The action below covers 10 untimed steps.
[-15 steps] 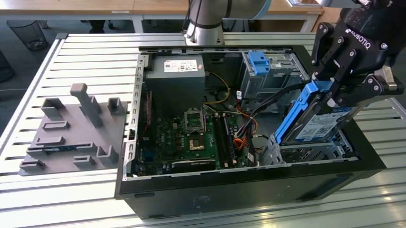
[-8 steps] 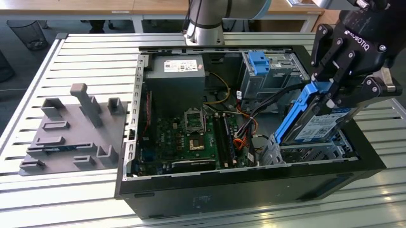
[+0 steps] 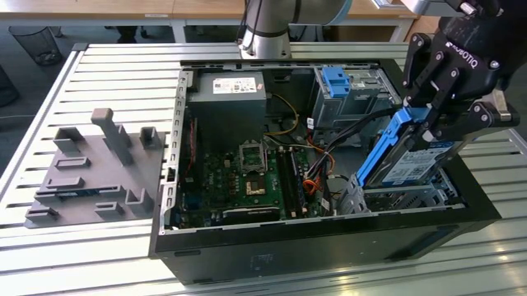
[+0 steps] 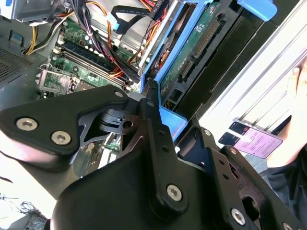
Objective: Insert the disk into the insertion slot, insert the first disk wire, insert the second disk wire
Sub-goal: 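Insert the disk into the insertion slot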
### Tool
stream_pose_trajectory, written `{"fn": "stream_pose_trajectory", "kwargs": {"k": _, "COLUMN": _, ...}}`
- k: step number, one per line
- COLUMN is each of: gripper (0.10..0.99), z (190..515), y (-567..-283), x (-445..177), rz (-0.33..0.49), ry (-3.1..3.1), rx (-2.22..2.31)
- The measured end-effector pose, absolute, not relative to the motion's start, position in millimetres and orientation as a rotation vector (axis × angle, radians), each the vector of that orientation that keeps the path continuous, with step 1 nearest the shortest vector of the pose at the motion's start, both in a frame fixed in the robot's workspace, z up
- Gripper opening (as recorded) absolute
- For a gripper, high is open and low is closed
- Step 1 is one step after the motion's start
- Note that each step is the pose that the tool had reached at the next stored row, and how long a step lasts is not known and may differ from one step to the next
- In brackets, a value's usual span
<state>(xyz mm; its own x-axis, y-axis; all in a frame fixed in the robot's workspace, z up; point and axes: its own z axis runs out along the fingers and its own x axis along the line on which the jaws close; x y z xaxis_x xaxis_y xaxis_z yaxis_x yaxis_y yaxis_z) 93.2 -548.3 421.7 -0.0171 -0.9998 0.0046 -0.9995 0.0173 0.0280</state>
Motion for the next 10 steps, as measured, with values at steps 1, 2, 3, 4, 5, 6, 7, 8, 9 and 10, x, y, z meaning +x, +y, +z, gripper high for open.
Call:
{"fn": "stream_pose_trajectory", "kwargs": {"k": 1, "gripper": 0.365, "z": 421.4, "y": -548.3, "x": 93.2, "rz": -0.026, "ry": -2.224, "rx": 2.186}}
{"fn": "stream_pose_trajectory", "kwargs": {"k": 2, "gripper": 0.365, "z": 421.2, "y": -548.3, "x": 93.2, "rz": -0.026, "ry": -2.224, "rx": 2.186}}
{"fn": "stream_pose_trajectory", "kwargs": {"k": 3, "gripper": 0.365, "z": 420.9, "y": -548.3, "x": 93.2, "rz": -0.026, "ry": -2.224, "rx": 2.186}}
{"fn": "stream_pose_trajectory", "kwargs": {"k": 4, "gripper": 0.365, "z": 420.6, "y": -548.3, "x": 93.2, "rz": -0.026, "ry": -2.224, "rx": 2.186}}
{"fn": "stream_pose_trajectory", "kwargs": {"k": 5, "gripper": 0.365, "z": 420.3, "y": -548.3, "x": 93.2, "rz": -0.026, "ry": -2.224, "rx": 2.186}}
{"fn": "stream_pose_trajectory", "kwargs": {"k": 6, "gripper": 0.365, "z": 420.0, "y": -548.3, "x": 93.2, "rz": -0.026, "ry": -2.224, "rx": 2.186}}
{"fn": "stream_pose_trajectory", "kwargs": {"k": 7, "gripper": 0.365, "z": 419.7, "y": -548.3, "x": 93.2, "rz": -0.026, "ry": -2.224, "rx": 2.186}}
{"fn": "stream_pose_trajectory", "kwargs": {"k": 8, "gripper": 0.365, "z": 419.4, "y": -548.3, "x": 93.2, "rz": -0.026, "ry": -2.224, "rx": 2.186}}
{"fn": "stream_pose_trajectory", "kwargs": {"k": 9, "gripper": 0.365, "z": 419.1, "y": -548.3, "x": 93.2, "rz": -0.026, "ry": -2.224, "rx": 2.186}}
{"fn": "stream_pose_trajectory", "kwargs": {"k": 10, "gripper": 0.365, "z": 418.8, "y": -548.3, "x": 93.2, "rz": -0.026, "ry": -2.224, "rx": 2.186}}
